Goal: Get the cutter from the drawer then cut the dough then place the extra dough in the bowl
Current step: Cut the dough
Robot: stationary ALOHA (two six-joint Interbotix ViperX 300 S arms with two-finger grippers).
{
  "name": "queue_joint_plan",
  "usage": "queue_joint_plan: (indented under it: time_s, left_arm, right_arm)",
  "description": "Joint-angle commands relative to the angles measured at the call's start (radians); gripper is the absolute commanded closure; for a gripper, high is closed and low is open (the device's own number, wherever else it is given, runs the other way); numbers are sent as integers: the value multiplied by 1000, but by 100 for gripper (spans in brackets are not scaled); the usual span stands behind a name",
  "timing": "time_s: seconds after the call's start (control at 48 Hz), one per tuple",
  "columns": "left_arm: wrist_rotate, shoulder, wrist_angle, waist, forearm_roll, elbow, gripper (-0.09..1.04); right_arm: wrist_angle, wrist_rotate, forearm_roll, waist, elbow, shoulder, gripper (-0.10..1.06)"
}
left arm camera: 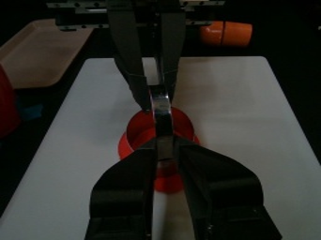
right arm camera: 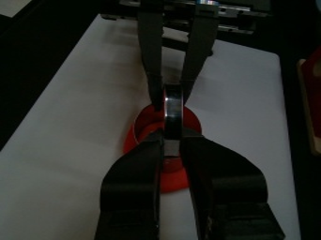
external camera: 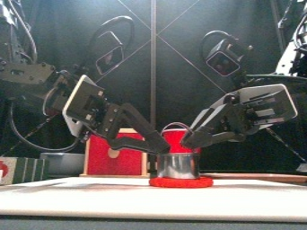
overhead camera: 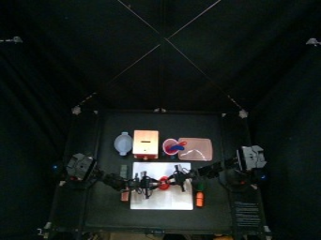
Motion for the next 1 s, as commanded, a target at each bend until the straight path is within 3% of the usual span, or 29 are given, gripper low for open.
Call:
queue_joint_plan:
  time_s: [0.021,0.521,1.0]
  left_arm:
    - [-5,8,31,11,-14,-14,33]
    - [-5,41,100,32,-37,-11,33]
    - [14,-3,109,37,-35,-28,30]
  right_arm:
    - [20,3,3,-8,2,32,45]
    - [54,12,37,-49,31,158,45]
    - [80,-5,23,-38,17,61,45]
